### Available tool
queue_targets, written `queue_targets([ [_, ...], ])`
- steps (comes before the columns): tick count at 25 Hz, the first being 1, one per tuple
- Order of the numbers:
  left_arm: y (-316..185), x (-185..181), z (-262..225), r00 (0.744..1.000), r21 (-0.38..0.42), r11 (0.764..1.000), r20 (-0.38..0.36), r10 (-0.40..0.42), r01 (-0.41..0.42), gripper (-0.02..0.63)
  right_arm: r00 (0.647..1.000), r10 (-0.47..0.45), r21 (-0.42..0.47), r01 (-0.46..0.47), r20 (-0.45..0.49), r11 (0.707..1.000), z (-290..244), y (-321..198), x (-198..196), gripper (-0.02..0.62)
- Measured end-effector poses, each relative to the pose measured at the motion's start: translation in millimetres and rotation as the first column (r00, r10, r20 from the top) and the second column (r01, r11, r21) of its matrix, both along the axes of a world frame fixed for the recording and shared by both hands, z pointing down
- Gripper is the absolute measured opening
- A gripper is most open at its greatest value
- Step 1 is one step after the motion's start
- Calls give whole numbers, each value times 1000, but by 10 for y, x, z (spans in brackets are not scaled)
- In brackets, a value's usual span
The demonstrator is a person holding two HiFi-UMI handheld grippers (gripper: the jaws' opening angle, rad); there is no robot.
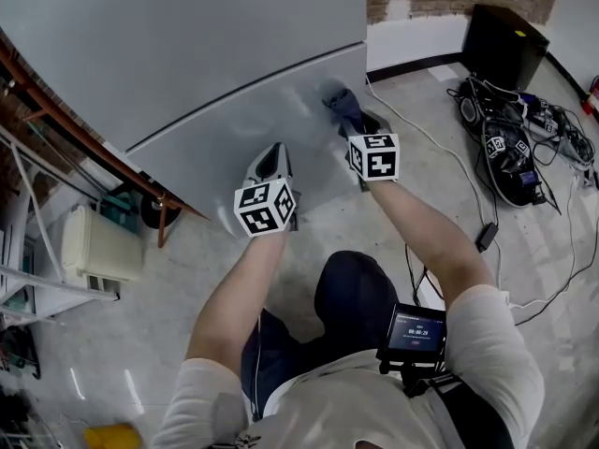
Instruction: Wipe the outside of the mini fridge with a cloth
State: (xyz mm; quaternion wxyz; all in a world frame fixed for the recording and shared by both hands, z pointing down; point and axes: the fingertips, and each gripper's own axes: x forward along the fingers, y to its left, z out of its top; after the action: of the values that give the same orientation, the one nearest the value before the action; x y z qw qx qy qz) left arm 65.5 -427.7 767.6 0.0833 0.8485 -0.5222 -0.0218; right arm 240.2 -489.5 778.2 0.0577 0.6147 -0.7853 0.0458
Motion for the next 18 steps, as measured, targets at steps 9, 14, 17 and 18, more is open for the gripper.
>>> queue_targets([
  [9, 78, -156, 34, 1000, -1, 1000, 2, -25, 25, 3, 1000, -6, -20, 6, 23, 1000, 73, 89, -93, 110],
  [14, 186, -500, 98, 998, -11, 998, -15, -68, 68, 3, 995, -94, -24, 94, 20, 995, 108, 305, -646, 110],
  [17, 267, -749, 178, 995, -22, 995, -22, -95, 95, 3, 985, -170, -13, 170, 0, 985, 121, 453, -1110, 110],
  [18, 295, -843, 208, 994, -25, 994, -23, -105, 104, 3, 980, -196, -10, 196, -14, 981, 134, 505, -1276, 110],
])
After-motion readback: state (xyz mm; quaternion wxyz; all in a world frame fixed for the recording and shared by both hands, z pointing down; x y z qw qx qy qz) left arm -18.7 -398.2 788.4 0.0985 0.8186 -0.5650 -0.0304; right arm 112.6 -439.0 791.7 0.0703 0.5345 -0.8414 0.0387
